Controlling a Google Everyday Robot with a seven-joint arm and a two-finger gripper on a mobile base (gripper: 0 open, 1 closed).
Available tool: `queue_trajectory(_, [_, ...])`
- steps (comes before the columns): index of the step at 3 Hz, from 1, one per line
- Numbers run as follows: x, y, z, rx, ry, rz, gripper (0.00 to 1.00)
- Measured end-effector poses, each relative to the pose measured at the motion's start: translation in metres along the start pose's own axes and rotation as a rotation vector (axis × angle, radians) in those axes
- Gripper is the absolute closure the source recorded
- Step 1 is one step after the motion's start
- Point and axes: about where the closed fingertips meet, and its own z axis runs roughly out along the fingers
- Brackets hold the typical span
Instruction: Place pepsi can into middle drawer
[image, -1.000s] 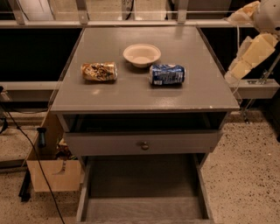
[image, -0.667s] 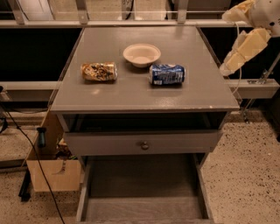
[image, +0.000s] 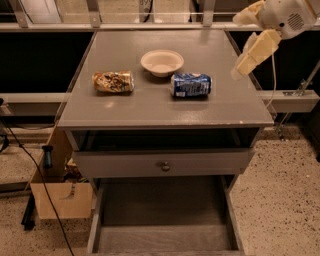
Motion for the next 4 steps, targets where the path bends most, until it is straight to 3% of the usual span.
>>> queue_trajectory(2, [-0.001, -0.022, 0.060, -0.048, 0.047, 0.028, 0.00])
queue_trajectory(3, [0.004, -0.033, 0.088, -0.064, 0.070, 0.071, 0.00])
queue_trajectory(4, [0.007, -0.035, 0.096, -0.063, 0.057, 0.080, 0.00])
